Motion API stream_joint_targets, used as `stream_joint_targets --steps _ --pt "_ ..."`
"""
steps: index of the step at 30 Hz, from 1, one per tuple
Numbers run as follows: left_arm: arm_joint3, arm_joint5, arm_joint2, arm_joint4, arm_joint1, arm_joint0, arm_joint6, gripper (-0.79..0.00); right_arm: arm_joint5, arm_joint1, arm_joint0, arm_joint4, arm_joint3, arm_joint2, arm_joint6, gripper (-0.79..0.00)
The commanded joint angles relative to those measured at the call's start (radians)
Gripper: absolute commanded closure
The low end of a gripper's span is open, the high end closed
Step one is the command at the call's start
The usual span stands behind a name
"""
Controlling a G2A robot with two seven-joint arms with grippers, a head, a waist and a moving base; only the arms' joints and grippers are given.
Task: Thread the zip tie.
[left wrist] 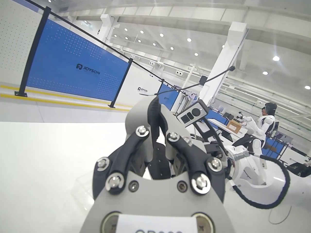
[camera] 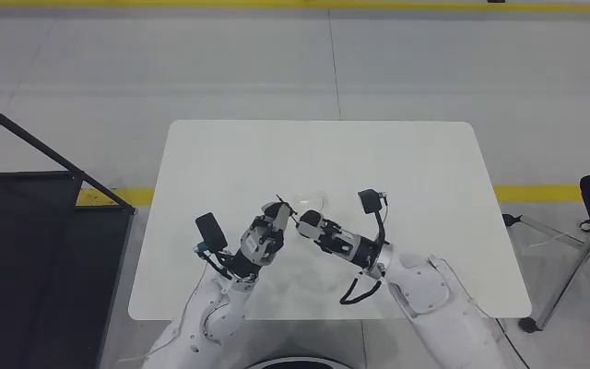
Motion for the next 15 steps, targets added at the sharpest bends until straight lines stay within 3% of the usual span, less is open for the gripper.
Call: stream_joint_targets --steps 1,15 --pt "0.002 -0.002 -0.001 0.002 -0.001 0.0 0.001 0.0 -0.003 0.0 -0.001 0.004 0.0 0.001 0.002 -0.336" --pt "0.017 -0.015 -0.001 0.033 -0.005 -0.005 0.026 0.0 -0.006 0.0 0.0 0.031 -0.002 0.005 0.028 -0.277"
